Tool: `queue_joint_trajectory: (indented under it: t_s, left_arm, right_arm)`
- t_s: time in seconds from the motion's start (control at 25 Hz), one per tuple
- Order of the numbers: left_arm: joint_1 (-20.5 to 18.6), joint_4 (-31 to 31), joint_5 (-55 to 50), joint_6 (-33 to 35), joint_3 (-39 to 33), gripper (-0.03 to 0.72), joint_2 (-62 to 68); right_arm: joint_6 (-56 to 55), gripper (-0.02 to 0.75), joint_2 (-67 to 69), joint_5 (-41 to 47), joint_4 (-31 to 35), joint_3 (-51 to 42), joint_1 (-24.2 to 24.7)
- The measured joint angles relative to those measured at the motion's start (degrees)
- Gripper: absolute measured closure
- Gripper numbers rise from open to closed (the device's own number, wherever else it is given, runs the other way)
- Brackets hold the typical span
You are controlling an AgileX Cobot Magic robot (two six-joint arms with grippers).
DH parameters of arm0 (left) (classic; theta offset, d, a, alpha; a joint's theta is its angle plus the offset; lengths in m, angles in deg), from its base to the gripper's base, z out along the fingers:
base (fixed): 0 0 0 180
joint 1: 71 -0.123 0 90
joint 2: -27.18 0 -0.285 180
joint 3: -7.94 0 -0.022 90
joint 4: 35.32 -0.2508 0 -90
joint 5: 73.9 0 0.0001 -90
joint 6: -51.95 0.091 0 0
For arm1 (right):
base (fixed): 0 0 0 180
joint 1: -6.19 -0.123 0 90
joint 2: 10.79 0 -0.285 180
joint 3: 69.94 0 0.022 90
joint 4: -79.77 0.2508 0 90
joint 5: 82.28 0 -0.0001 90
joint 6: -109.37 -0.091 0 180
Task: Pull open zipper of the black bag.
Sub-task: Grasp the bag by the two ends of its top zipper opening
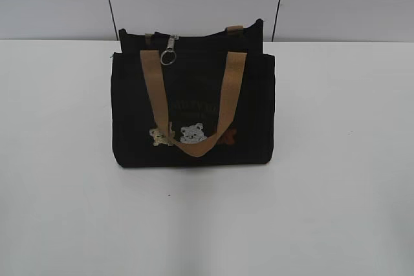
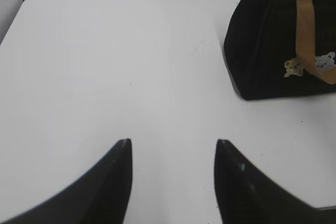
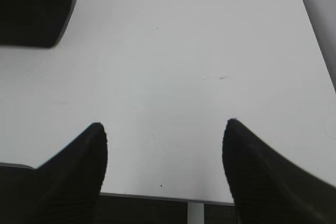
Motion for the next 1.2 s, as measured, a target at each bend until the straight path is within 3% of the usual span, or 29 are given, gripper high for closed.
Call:
queue_joint_trajectory:
  t_s: [0.52,0.84,1.04,1.2]
  left_arm:
    - [0.0,0.6,0.0,0.0,0.0,0.311,0.0]
    - [0.0,9.6,3.6,1.0,4.6,0.313,12.4]
    - [0.0,13.6,10.9,7.8,6.4,0.313,24.2]
    - [0.0,21.9,16.1,20.9,6.4,0.314,32.7]
  right_arm:
    - [0.0,0.218,0.0,0.0,0.0,0.0,0.0]
    - [0.0,0.218,0.0,0.0,0.0,0.0,0.0]
    - [0.0,0.218,0.0,0.0,0.0,0.0,0.0]
    - [0.0,0.218,0.0,0.0,0.0,0.0,0.0]
